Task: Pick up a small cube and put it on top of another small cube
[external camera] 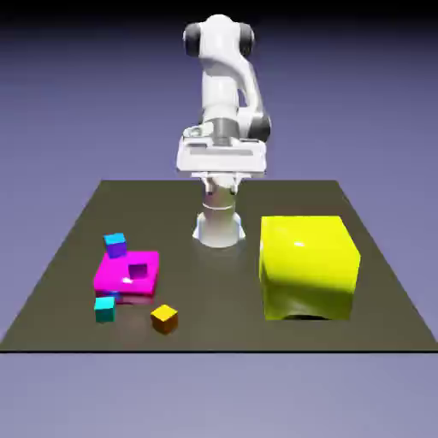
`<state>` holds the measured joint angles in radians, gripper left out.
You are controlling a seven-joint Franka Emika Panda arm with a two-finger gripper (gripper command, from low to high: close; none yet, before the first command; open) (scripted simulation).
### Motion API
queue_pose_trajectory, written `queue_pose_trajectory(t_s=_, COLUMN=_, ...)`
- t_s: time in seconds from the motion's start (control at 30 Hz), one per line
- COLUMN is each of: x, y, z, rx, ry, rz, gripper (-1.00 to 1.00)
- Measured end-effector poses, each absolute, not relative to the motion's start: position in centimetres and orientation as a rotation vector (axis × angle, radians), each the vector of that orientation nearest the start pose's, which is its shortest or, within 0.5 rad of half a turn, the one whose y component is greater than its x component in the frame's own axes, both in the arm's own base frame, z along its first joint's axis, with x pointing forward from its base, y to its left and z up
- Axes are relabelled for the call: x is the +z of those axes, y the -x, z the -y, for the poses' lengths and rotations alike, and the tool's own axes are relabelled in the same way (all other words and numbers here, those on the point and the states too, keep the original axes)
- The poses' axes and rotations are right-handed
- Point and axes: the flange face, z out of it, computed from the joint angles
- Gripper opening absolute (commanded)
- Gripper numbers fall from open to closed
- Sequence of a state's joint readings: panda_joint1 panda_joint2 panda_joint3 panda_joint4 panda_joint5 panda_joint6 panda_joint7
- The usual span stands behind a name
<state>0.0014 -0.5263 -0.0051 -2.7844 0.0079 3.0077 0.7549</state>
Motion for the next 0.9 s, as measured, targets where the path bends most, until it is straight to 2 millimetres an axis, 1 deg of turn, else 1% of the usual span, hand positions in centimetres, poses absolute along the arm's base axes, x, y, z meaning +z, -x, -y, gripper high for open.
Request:
queue_pose_trajectory(t_s=0.23, x=38.9, y=-44.8, z=4.5, rx=-0.626, ry=2.532, rz=-1.349, gripper=0.0)
queue_pose_trajectory(t_s=0.37, x=34.8, y=-46.8, z=7.2, rx=-0.414, ry=2.52, rz=-1.54, gripper=0.0)
queue_pose_trajectory(t_s=0.47, x=31.4, y=-47.8, z=9.5, rx=-0.251, ry=2.491, rz=-1.688, gripper=0.0)
queue_pose_trajectory(t_s=0.63, x=25.4, y=-48.9, z=12.7, rx=0.027, ry=2.423, rz=-1.906, gripper=0.0)
queue_pose_trajectory(t_s=0.8, x=19.0, y=-48.8, z=16.1, rx=0.311, ry=2.316, rz=-2.113, gripper=0.0)
queue_pose_trajectory(t_s=0.83, x=19.0, y=-48.8, z=16.1, rx=0.312, ry=2.316, rz=-2.113, gripper=0.0)
queue_pose_trajectory(t_s=0.9, x=15.8, y=-48.5, z=15.8, rx=0.312, ry=2.316, rz=-2.112, gripper=0.0)
